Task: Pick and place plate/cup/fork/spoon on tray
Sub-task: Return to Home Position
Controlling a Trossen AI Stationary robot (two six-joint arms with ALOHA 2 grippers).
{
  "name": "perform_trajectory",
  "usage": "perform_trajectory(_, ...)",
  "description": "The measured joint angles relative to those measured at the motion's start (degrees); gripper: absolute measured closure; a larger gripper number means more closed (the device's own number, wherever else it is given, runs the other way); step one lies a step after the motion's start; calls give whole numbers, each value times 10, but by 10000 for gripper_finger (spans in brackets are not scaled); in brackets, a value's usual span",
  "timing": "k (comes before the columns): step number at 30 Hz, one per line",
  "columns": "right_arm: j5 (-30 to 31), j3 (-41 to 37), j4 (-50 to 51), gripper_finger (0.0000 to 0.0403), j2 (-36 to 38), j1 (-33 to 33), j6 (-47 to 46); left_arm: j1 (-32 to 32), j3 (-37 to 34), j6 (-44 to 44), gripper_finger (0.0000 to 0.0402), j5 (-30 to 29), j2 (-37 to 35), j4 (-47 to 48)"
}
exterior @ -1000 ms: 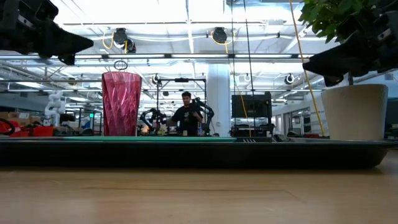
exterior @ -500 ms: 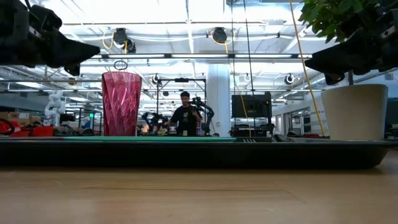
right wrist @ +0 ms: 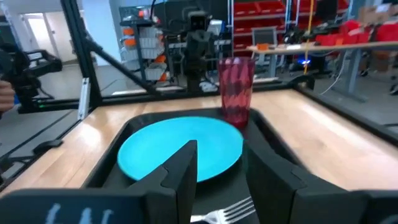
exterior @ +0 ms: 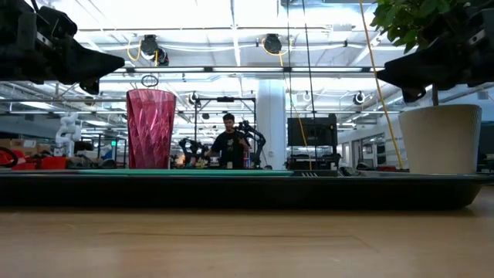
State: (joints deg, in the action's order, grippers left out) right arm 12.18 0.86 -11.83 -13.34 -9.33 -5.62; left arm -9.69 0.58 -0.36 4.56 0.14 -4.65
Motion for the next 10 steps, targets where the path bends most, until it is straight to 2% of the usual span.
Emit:
perform_trajectory(5,-4,0,-7,283,0,32,15,0,0,0,392,0,0,0)
perform_trajectory(10,-39,0,-5,283,-2,54,9,0,0,1,392,0,0,1)
